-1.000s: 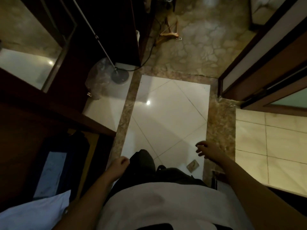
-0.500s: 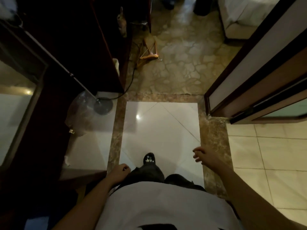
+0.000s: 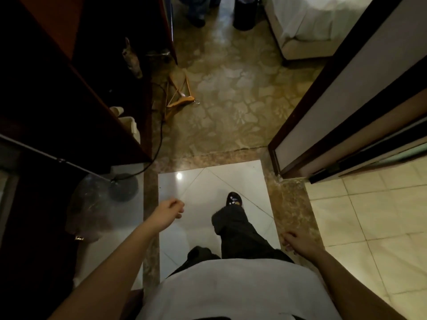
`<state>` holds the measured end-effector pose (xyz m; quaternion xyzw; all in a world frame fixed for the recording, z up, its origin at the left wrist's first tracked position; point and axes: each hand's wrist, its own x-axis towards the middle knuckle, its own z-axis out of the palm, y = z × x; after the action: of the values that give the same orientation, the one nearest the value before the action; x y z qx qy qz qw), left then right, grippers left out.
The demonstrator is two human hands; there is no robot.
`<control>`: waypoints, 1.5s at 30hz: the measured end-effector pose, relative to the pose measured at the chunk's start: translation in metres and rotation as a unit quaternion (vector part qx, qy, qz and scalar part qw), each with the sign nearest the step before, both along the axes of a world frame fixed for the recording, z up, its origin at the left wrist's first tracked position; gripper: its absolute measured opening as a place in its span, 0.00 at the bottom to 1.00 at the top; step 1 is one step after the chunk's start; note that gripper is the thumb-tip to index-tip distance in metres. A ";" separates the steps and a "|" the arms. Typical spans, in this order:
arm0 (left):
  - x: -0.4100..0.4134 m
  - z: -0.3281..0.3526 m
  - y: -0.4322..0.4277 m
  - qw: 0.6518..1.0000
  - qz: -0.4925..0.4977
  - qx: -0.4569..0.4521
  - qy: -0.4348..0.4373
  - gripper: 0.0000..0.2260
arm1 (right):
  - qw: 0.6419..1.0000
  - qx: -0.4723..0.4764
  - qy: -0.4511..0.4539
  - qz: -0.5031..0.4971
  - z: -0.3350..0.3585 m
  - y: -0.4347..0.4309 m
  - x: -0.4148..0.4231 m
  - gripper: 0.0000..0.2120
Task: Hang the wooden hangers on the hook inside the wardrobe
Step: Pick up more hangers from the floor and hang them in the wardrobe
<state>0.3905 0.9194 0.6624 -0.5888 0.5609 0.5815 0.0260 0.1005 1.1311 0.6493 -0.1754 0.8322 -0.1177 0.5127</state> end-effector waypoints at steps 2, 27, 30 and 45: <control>-0.013 -0.006 -0.021 1.000 0.009 0.006 -0.008 0.08 | 1.000 -0.009 0.001 0.029 -0.003 -0.041 -0.022 0.10; -0.150 -0.028 -0.351 0.997 0.031 0.041 -0.051 0.10 | 0.990 -0.047 -0.018 0.129 0.000 -0.458 -0.183 0.09; -0.172 -0.021 -0.425 0.999 0.011 0.026 -0.033 0.06 | 0.994 -0.009 -0.012 0.109 -0.007 -0.490 -0.194 0.08; -0.166 -0.040 -0.582 0.991 0.039 0.063 -0.112 0.05 | 0.975 -0.092 -0.079 0.184 0.013 -0.802 -0.221 0.12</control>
<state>0.2242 0.3374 0.6223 -0.6691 0.4930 0.5464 0.1030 -0.1202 0.3295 0.6620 -0.3623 0.7280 -0.1105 0.5715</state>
